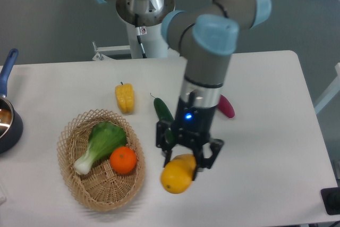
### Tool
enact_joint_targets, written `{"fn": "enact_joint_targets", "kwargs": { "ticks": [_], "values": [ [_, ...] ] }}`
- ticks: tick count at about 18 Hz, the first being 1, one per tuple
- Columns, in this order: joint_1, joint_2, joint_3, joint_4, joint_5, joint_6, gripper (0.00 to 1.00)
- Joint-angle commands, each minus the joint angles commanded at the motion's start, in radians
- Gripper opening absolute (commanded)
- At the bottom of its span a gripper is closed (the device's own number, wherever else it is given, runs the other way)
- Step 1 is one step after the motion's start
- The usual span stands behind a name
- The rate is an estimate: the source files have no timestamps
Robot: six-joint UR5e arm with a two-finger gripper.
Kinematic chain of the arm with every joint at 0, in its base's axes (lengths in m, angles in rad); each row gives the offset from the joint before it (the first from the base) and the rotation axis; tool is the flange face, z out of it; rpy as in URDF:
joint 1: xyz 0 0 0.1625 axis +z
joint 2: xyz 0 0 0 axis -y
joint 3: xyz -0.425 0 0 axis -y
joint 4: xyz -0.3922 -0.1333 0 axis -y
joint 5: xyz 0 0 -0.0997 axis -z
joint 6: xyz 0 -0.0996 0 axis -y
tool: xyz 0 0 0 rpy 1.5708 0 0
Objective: Place the mango in the basket
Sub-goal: 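Carry the held yellow mango over to the wicker basket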
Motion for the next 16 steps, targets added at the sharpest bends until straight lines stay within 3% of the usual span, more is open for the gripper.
{"fn": "enact_joint_targets", "kwargs": {
  "ticks": [2,8,14,16],
  "values": [
    [-0.051,0.031,-0.081,0.003,0.000,0.002,0.18],
    [-0.167,0.032,-0.178,0.003,-0.002,-0.005,0.18],
    [-0.192,-0.011,-0.175,0.006,-0.002,-0.006,0.18],
    [-0.223,-0.006,-0.199,0.005,-0.002,-0.011,0.18]
  ]
}}
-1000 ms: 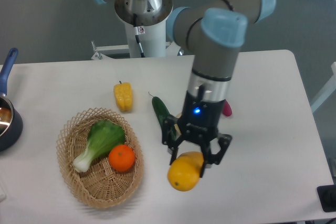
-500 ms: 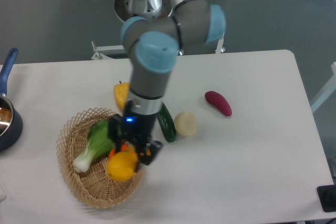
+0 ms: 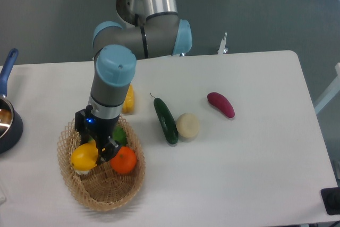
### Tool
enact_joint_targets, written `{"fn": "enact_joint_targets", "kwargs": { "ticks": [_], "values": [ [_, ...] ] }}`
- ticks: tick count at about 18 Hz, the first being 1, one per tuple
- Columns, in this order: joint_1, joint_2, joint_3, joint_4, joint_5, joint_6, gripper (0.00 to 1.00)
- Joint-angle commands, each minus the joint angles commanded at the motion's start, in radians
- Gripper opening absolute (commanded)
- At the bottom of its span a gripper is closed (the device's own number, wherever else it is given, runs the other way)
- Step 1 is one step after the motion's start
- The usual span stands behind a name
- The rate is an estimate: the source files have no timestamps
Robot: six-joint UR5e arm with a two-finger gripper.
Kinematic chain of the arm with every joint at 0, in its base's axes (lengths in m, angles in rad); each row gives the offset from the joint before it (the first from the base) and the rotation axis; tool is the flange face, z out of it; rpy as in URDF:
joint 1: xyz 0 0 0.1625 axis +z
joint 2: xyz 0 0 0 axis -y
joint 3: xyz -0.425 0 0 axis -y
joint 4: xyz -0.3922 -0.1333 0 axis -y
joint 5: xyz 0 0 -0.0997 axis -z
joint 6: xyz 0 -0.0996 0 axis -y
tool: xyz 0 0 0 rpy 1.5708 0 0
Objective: Place the mango in the basket
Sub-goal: 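Carry the held yellow mango over to the wicker basket, then lower the mango into the basket beside the bok choy and release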
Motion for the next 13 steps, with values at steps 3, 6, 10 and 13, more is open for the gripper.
{"fn": "enact_joint_targets", "kwargs": {
  "ticks": [3,6,10,13],
  "values": [
    [-0.019,0.041,-0.034,-0.002,-0.002,-0.006,0.19],
    [-0.026,0.041,-0.069,-0.002,0.002,-0.022,0.19],
    [-0.028,0.035,-0.078,-0.002,0.002,-0.021,0.20],
    [-0.029,0.023,-0.080,0.002,0.002,-0.020,0.20]
  ]
}}
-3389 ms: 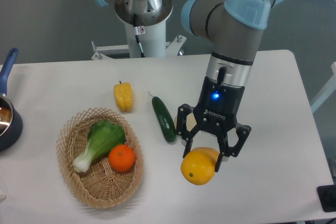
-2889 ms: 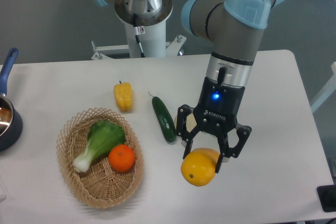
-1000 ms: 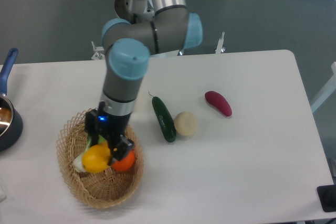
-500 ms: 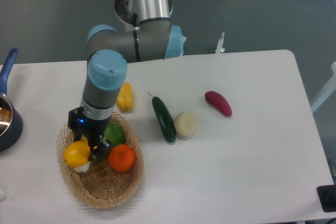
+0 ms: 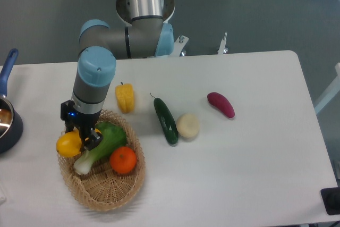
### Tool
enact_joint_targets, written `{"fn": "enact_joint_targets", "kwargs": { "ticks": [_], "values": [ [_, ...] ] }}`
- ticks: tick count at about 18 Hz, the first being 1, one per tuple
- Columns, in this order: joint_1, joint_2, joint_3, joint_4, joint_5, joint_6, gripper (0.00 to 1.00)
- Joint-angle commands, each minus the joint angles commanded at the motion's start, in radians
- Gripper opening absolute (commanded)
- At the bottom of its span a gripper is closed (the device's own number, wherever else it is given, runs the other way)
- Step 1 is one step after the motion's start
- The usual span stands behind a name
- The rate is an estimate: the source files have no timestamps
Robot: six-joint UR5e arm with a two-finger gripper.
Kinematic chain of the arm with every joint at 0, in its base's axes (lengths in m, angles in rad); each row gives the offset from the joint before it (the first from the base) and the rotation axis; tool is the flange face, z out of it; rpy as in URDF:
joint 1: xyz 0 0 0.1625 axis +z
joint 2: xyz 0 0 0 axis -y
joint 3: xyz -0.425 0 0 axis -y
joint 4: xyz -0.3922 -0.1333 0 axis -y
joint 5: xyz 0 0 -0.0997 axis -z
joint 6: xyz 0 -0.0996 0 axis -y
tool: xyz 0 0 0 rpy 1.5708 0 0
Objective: Place the mango in the basket
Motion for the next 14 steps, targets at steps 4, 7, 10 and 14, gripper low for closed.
{"fn": "enact_joint_targets", "kwargs": {
  "ticks": [4,7,10,14],
  "values": [
    [0.000,-0.003,-0.002,0.002,0.000,0.000,0.24],
    [0.000,-0.005,-0.002,0.000,0.000,0.000,0.24],
    [0.000,-0.006,-0.002,0.002,0.000,0.003,0.40],
    [0.000,-0.005,0.000,0.003,0.000,0.006,0.83]
  ]
}}
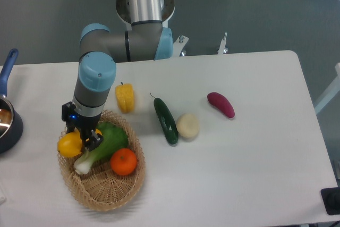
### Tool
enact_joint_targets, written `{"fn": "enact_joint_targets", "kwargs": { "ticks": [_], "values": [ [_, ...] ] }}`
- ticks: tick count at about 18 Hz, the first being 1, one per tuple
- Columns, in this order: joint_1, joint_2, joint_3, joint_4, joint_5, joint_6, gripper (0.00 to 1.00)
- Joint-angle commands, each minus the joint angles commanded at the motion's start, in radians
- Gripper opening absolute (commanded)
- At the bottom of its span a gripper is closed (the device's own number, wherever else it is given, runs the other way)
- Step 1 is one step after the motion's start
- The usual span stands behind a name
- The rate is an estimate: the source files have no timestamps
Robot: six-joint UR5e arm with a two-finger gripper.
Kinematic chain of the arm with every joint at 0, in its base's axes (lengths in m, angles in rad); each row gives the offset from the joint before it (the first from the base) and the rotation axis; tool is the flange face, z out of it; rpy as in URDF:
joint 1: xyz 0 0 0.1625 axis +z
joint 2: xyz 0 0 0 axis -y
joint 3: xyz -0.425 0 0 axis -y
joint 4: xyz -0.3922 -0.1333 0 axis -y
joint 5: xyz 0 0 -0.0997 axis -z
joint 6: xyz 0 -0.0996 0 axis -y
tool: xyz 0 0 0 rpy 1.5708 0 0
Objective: Place the mango in the basket
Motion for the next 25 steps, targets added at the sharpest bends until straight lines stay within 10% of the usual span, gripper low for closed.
{"fn": "enact_joint_targets", "kwargs": {
  "ticks": [2,8,17,25],
  "values": [
    [0.000,0.002,0.000,0.000,0.002,0.000,0.98],
    [0.003,0.012,0.031,0.000,0.049,0.006,1.00],
    [0.112,-0.024,0.340,-0.012,0.359,0.093,1.00],
    [0.311,0.101,0.273,-0.060,0.348,0.406,1.00]
  ]
}}
